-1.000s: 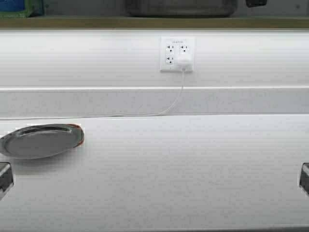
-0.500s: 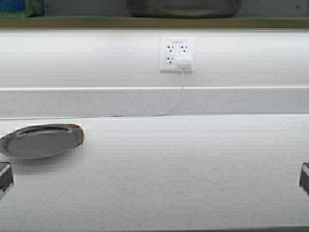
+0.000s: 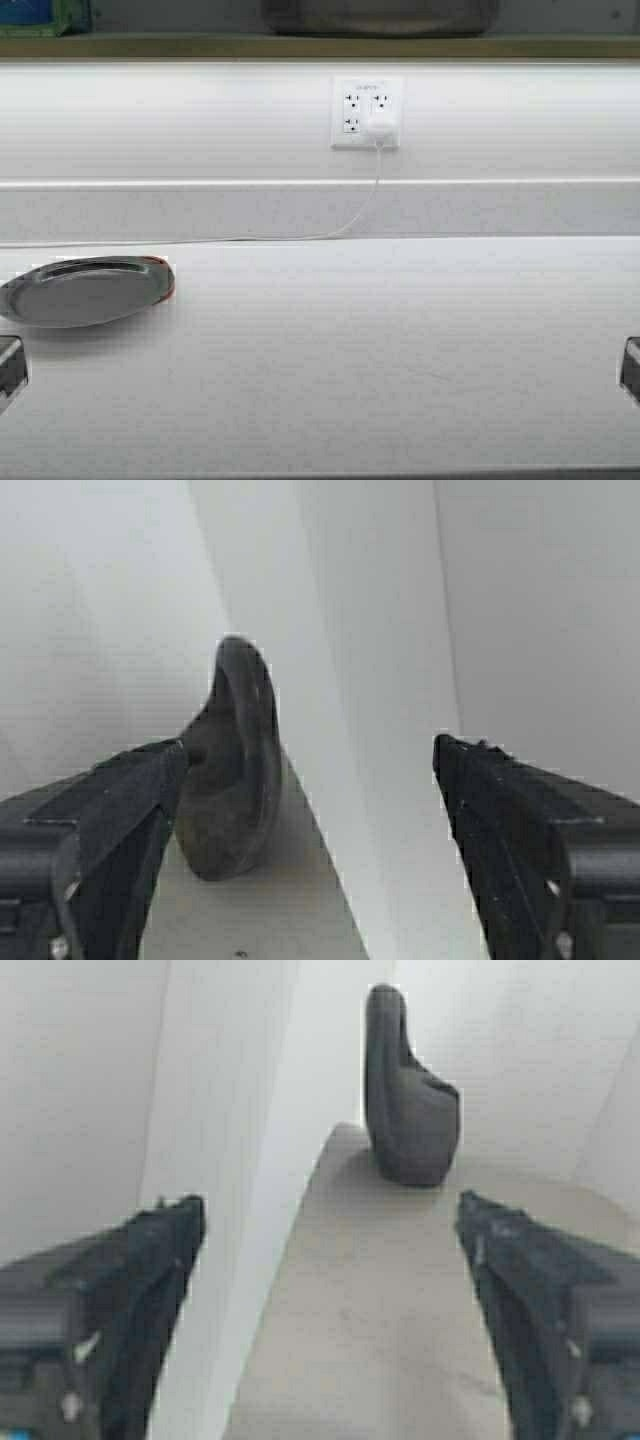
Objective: Open the cabinet, put the pot inside, then close it
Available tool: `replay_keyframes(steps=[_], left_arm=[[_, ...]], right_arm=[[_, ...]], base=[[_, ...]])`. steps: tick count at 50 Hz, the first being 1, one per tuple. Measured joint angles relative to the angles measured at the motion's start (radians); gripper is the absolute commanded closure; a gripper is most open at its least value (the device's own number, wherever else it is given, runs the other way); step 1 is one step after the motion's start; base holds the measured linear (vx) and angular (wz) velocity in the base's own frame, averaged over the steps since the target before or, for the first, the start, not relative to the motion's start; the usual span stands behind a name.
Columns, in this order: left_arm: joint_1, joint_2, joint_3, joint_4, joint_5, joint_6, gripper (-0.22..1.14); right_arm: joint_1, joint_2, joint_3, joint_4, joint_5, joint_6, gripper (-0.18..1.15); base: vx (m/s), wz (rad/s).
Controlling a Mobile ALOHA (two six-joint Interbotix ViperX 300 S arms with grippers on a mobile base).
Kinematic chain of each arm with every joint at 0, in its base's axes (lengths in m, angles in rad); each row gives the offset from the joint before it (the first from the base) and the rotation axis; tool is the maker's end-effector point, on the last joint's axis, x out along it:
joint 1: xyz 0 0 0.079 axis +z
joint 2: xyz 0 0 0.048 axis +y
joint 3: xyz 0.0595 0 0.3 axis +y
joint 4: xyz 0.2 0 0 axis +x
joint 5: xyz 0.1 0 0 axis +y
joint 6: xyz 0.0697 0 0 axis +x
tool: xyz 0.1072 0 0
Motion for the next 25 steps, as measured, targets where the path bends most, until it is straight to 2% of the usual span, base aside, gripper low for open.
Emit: replay_keyframes(steps=[25], left_arm=[[-0.054, -0.094, 0.101, 0.025, -0.049, 0.008, -0.09]], right_arm=[[-0.003, -0.144, 0.106, -0.026, -0.026, -0.023, -0.07]], base=[[-0.02, -0.01]])
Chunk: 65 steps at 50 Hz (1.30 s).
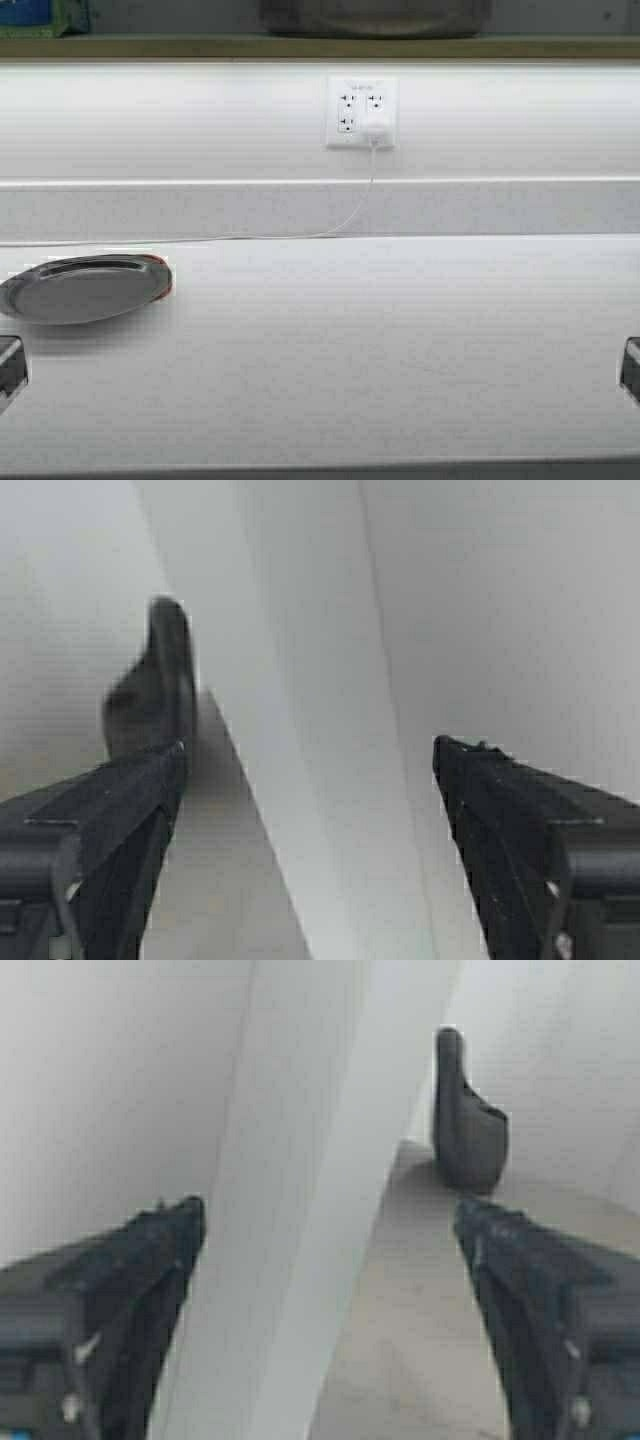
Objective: Open the cabinet, put the pot inside, then close it
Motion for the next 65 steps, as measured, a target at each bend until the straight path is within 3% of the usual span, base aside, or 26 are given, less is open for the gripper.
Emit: replay_keyframes(steps=[11, 15, 19, 25, 27, 29, 33, 35, 41, 52, 65], left_arm=[[0.000, 0.000, 0.018, 0.023, -0.006, 0.028, -0.08], [0.000, 0.000, 0.020, 0.025, -0.011, 0.043, 0.02], [-0.002, -0.002, 0.023, 0.025, -0.012, 0.058, 0.30], [-0.002, -0.017, 0.044, 0.026, 0.000, 0.075, 0.99], [0.000, -0.028, 0.055, 0.026, 0.012, 0.091, 1.08], [-0.002, -0.040, 0.067, 0.026, 0.023, 0.117, 1.04], [-0.002, -0.063, 0.086, 0.026, 0.044, 0.201, 0.84], [-0.002, -0.078, 0.098, 0.026, 0.063, 0.272, 0.81], [0.000, -0.147, 0.137, 0.028, 0.169, 0.506, 0.88], [0.002, -0.302, 0.169, 0.011, 0.426, 0.948, 0.87], [0.080, -0.327, 0.167, -0.040, 0.641, 1.104, 0.87]], right_arm=[[0.003, -0.008, 0.006, -0.052, 0.000, -0.038, -0.05], [0.003, -0.008, 0.009, -0.057, -0.002, -0.040, 0.05], [0.003, -0.008, 0.012, -0.066, 0.000, -0.040, 0.30], [0.002, -0.009, 0.026, -0.100, -0.002, -0.040, 0.92], [0.000, -0.014, 0.032, -0.117, 0.000, -0.041, 1.06], [-0.002, -0.020, 0.041, -0.140, 0.002, -0.046, 1.05], [-0.002, -0.035, 0.061, -0.181, 0.020, -0.064, 0.87], [-0.002, -0.046, 0.074, -0.202, 0.048, -0.087, 0.83], [0.006, -0.091, 0.080, -0.287, 0.178, -0.204, 0.89], [0.020, -0.212, 0.044, -0.373, 0.538, -0.531, 0.89], [0.018, -0.311, 0.025, -0.376, 0.755, -0.795, 0.89]], base=[[-0.09, -0.03], [-0.11, -0.04], [-0.12, -0.06], [-0.12, -0.07], [-0.12, -0.06], [-0.12, -0.06], [-0.11, -0.06], [-0.11, -0.06], [-0.11, -0.06], [-0.12, -0.02], [-0.20, -0.02]])
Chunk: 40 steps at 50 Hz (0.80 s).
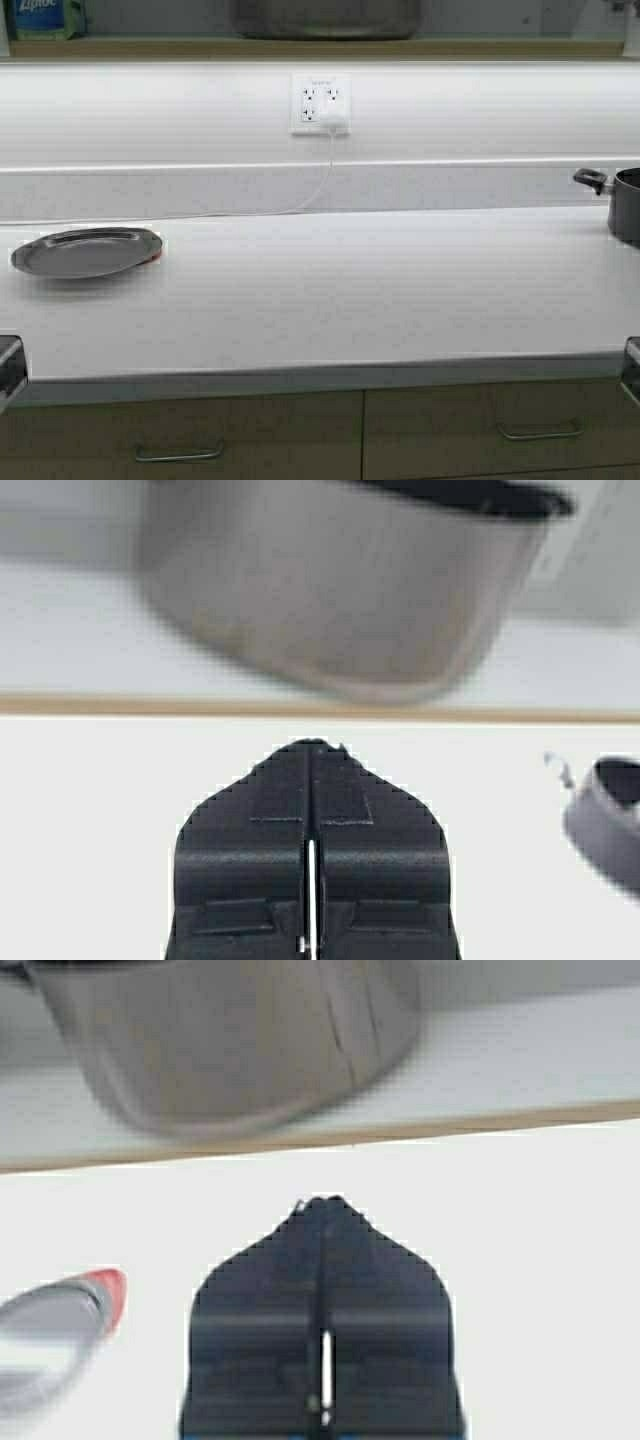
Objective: Open the cabinet, put the pot inside, then close it
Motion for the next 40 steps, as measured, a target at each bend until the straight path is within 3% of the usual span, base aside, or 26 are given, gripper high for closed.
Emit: replay_keyframes(steps=[22, 40], left_arm=[[0.034, 0.078, -0.077, 0.037, 0.107, 0.133, 0.88], [0.043, 0.101, -0.123, 0.044, 0.114, 0.137, 0.88]], right_arm=[[-0.020, 0.008, 0.005, -0.002, 0.018, -0.026, 0.89], [-0.063, -0.012, 0.015, -0.006, 0.023, -0.032, 0.89]], base=[[-0.23, 0.11], [-0.26, 0.07]])
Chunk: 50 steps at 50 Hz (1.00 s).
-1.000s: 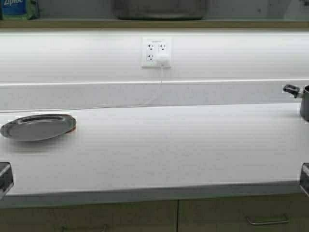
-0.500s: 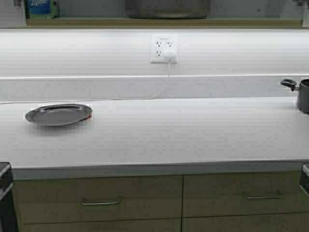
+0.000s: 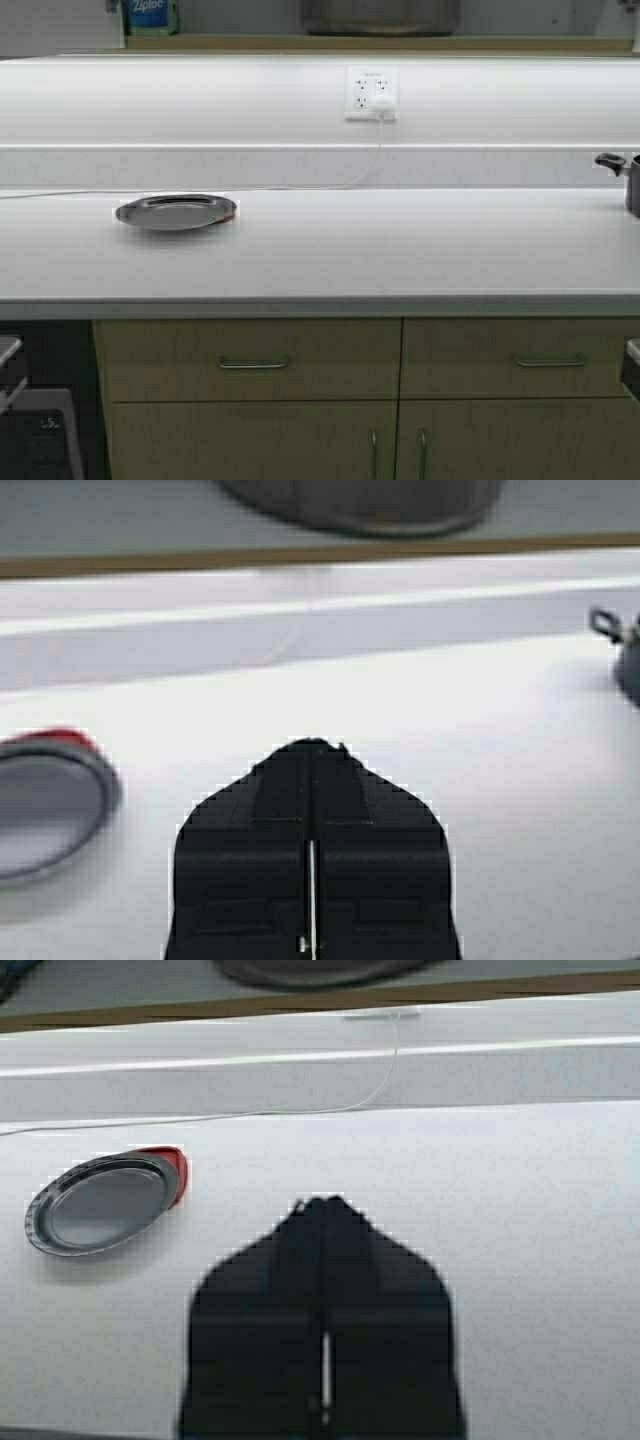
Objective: Open the cabinet, put the pot inside, then close it
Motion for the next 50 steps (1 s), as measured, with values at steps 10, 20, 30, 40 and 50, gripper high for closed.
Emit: replay_keyframes(steps=[10, 20, 30, 40, 50], left_arm=[[0.095, -0.014, -0.005, 0.000, 0.031, 0.002, 0.88], [0.264, -0.066, -0.021, 0.000, 0.115, 0.003, 0.88], [0.468, -0.135, -0.072, 0.000, 0.212, 0.003, 0.88], [0.724, -0.124, -0.207, 0.000, 0.328, 0.003, 0.88], [0.873, -0.002, -0.396, 0.000, 0.379, 0.005, 0.88]], right_arm=[[-0.080, -0.023, -0.005, -0.017, 0.026, -0.002, 0.89], [-0.250, -0.038, -0.067, -0.075, 0.127, -0.003, 0.89], [-0.454, -0.023, -0.179, -0.149, 0.173, -0.006, 0.90], [-0.618, 0.115, -0.364, -0.152, 0.175, -0.002, 0.90], [-0.657, 0.356, -0.612, -0.152, 0.178, -0.002, 0.90]], base=[[-0.23, 0.02], [-0.18, -0.06], [-0.17, -0.07], [-0.15, -0.07], [-0.11, -0.01]])
